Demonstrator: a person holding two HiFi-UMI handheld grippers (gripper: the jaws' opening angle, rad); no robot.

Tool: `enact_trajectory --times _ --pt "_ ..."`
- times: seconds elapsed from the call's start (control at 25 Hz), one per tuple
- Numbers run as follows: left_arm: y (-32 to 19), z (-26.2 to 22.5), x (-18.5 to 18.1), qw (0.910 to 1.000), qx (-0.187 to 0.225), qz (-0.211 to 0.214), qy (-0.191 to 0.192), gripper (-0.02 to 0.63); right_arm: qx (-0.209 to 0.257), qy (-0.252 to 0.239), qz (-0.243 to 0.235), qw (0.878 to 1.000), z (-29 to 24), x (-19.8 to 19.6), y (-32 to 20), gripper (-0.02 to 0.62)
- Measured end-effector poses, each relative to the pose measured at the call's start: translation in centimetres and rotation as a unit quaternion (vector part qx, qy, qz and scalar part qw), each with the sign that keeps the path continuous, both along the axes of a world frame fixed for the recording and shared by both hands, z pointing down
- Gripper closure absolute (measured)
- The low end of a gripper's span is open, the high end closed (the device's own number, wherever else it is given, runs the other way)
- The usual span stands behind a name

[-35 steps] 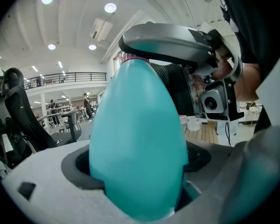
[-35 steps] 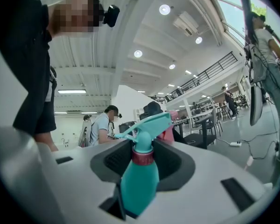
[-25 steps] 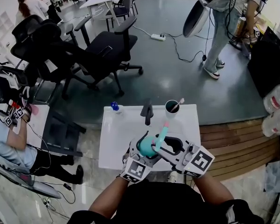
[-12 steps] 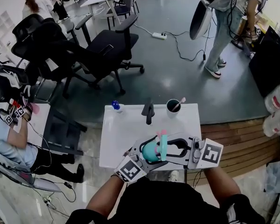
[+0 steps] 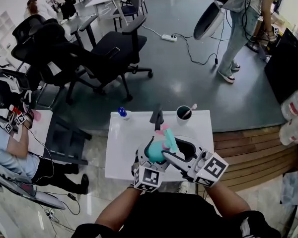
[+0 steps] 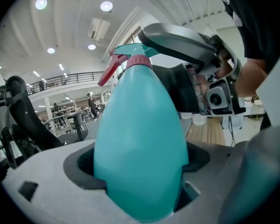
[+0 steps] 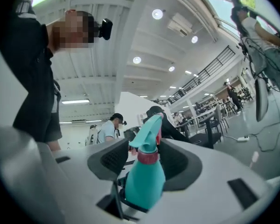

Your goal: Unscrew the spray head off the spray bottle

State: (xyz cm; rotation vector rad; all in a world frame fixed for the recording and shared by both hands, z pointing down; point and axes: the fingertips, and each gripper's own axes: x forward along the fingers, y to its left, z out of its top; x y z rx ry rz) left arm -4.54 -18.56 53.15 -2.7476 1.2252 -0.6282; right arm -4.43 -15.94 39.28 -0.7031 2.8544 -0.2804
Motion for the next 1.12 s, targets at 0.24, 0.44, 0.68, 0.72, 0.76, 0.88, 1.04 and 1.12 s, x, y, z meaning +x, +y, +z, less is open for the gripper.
enact_trajectory --times 0.24,0.44,0.68,0.72,0.76,0.88,1.04,1.12 --pt "-0.8 0.2 0.0 0.9987 0.021 -0.031 -0.034 0.138 -0.065 -0.018 0.048 0.997 1.3 0.2 -1.5 0.435" --pt "-0.4 -0.3 0.4 0.9995 0.018 -0.013 -0.022 0.138 -0.051 -0.006 0.044 0.998 0.8 0.3 -1.3 0.451" --pt "0.9 -0.6 0.9 0.9988 0.017 0.044 -0.008 0.138 -0.012 0.004 -0.020 1.000 0.4 0.0 0.2 0.453" --pt "1.4 -0.7 1.3 0.9978 0.016 0.064 0.000 0.138 0.004 0.008 -0.038 0.999 0.2 0.0 0.7 0.453" --pt "1.9 -0.9 1.7 0.9960 0.015 0.087 0.009 0.138 0.021 0.013 -0.060 0.998 0.0 0.0 1.2 0.453" --pt "3.6 -1.3 2.5 0.9871 0.017 0.158 0.021 0.138 0.058 0.034 -0.138 0.988 -0.5 -0.2 3.3 0.453" --pt "4.5 -1.5 2.8 0.9816 0.018 0.189 0.015 0.138 0.069 0.067 -0.185 0.978 -0.6 -0.2 4.7 0.450" --pt "3.8 -1.4 2.5 0.9862 0.017 0.164 0.013 0.138 0.074 0.064 -0.158 0.983 -0.6 -0.1 4.0 0.448"
